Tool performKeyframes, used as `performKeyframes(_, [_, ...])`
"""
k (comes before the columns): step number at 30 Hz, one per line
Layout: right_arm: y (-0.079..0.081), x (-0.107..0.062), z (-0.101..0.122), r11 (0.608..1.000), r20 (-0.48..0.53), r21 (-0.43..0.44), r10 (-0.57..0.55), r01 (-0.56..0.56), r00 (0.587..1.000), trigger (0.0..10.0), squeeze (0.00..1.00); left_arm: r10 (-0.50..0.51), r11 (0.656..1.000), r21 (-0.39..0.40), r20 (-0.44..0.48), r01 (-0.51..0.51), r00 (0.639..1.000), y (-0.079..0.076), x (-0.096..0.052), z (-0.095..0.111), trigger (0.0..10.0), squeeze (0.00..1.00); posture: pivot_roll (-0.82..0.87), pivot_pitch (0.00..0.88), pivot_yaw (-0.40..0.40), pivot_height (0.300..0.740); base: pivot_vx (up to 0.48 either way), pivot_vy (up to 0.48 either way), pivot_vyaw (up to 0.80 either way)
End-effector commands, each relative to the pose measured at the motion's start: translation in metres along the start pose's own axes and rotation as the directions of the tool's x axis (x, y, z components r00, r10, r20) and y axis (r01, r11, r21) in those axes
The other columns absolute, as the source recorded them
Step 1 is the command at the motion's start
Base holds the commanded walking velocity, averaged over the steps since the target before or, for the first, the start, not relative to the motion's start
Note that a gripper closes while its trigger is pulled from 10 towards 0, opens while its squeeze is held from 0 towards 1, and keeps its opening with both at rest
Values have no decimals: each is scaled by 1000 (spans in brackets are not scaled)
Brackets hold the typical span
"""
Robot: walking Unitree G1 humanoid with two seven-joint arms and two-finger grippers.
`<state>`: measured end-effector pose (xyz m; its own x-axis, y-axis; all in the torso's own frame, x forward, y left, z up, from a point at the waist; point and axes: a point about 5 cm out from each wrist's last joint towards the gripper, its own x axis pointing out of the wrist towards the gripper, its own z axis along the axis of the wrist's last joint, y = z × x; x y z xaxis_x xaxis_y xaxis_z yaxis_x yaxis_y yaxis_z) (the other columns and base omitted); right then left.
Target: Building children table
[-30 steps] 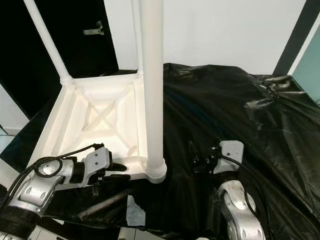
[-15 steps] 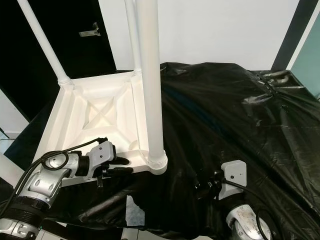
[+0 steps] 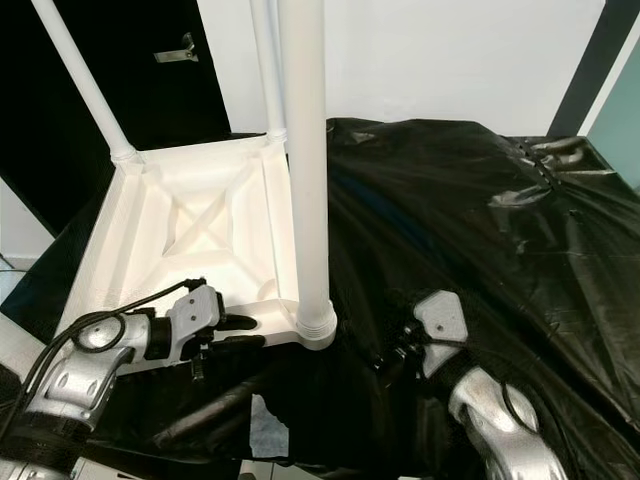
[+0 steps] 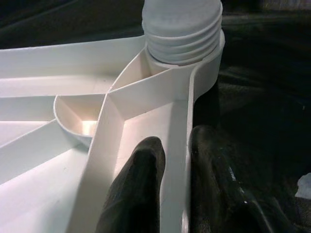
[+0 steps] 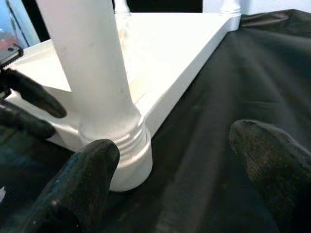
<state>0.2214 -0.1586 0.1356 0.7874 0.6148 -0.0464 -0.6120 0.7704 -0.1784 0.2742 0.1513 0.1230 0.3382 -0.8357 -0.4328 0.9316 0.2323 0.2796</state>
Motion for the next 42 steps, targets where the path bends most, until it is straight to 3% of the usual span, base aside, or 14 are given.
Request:
performKeyframes(1, [1,3,-3,999,-17,12,46,-46,999,10000,0,204,979,-14,3,-204,979,7,-3,0,10000,0,41,0,30,740,0,0,0])
performKeyframes(7, [-1,20,-2,991,-17,-15,132,-133,991,10000,0,182,983,-7,25,-182,983,-1,-2,5,10000,0,50,0,24,740,0,0,0])
performKeyframes(9, [-4,40,-1,980,-11,-39,195,-195,981,10000,0,176,984,-10,35,-176,984,-5,-2,9,10000,0,64,0,14,740,0,0,0])
performKeyframes(11, [-4,40,-1,980,-11,-39,195,-195,981,10000,0,176,984,-10,35,-176,984,-5,-2,9,10000,0,64,0,14,740,0,0,0])
performKeyframes(12, [-6,48,-1,975,-12,-54,213,-214,977,10000,0,177,984,-9,41,-177,983,-5,-3,11,10000,0,70,0,10,740,0,0,0])
performKeyframes(15, [-10,65,-2,963,-21,-88,253,-253,967,10000,0,180,984,-2,7,-180,984,-6,-5,10,10000,0,75,0,6,740,0,0,0])
performKeyframes(19, [-3,79,-1,940,-27,-101,326,-327,945,10000,0,229,973,5,-25,-229,973,-4,-2,7,10000,0,80,0,-1,740,0,0,0])
performKeyframes(24, [4,79,-2,911,-42,-110,395,-397,918,10000,0,308,951,1,-33,-308,951,6,-6,10,10000,0,95,0,-18,740,0,0,0])
performKeyframes(33, [-7,60,-8,898,-65,-118,420,-425,905,10000,0,376,926,10,-70,-377,924,14,-25,6,10000,0,95,0,-26,740,0,0,0])
performKeyframes(42, [-8,94,4,916,10,-141,379,-374,925,10000,0,326,944,-34,-37,-327,945,15,-20,4,10000,0,84,0,-20,740,0,0,0])
